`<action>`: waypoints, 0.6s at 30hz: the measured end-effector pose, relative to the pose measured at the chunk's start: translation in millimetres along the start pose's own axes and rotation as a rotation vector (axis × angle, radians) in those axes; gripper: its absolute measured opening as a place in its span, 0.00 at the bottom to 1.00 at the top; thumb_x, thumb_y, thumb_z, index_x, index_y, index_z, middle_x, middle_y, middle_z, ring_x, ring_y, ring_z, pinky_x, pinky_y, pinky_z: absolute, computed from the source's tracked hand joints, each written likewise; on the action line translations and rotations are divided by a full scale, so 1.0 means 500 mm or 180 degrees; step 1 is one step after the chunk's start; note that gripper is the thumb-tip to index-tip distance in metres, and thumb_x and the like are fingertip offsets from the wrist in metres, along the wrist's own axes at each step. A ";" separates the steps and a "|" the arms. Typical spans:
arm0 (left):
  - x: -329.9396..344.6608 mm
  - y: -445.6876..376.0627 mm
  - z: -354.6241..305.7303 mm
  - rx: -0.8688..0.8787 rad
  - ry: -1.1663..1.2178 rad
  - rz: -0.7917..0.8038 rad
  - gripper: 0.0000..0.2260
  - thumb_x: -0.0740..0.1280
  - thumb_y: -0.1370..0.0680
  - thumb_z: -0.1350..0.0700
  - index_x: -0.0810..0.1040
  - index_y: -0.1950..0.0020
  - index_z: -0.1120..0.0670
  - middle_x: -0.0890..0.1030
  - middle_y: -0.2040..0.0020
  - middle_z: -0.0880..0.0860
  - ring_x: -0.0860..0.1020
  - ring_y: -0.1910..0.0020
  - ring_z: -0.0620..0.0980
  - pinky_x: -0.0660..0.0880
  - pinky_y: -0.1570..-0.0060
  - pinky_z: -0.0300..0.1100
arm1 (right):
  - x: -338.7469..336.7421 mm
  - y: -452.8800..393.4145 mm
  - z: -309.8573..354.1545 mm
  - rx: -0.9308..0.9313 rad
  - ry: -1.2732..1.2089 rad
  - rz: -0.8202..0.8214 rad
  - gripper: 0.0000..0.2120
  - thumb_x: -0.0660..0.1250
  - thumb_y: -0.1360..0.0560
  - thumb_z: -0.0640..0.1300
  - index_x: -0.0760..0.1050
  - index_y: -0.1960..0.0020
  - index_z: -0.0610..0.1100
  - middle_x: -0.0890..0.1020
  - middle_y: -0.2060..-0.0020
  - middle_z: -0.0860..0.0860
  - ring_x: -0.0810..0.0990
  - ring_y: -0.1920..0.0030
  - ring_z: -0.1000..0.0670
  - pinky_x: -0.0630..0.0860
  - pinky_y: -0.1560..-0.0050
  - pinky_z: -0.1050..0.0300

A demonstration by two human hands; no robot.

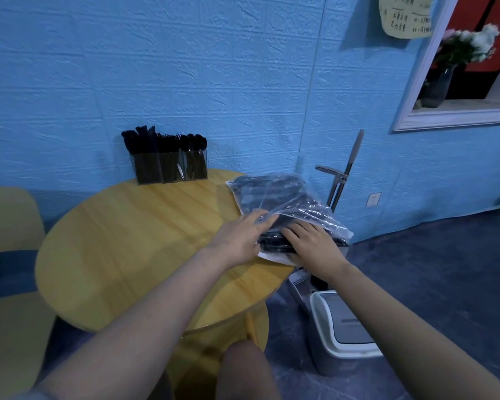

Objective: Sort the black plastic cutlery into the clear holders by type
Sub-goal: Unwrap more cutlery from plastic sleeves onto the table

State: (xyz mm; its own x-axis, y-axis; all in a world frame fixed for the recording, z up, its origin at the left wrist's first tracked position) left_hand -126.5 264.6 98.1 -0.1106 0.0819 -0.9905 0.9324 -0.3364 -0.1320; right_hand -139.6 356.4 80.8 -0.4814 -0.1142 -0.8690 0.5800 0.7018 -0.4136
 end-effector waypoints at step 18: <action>0.016 0.005 0.020 -0.0209 0.0946 0.0313 0.31 0.57 0.21 0.66 0.53 0.23 0.44 0.53 0.23 0.45 0.62 0.28 0.48 0.68 0.48 0.34 | 0.031 -0.054 -0.002 -0.0018 0.0475 0.0828 0.21 0.70 0.30 0.45 0.74 0.39 0.38 0.77 0.43 0.42 0.75 0.42 0.39 0.71 0.44 0.47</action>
State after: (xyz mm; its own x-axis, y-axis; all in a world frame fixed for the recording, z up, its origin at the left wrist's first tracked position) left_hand -128.4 254.8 89.4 0.0775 0.3258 -0.9423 0.9550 -0.2957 -0.0237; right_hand -163.5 336.3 78.6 -0.4085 0.1743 -0.8959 0.6932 0.6979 -0.1803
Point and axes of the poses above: each hand's wrist, its own y-axis away from the middle knuckle, its own x-axis out of the palm, z = x × y, the point moved 10 cm from there along -y, towards the middle knuckle
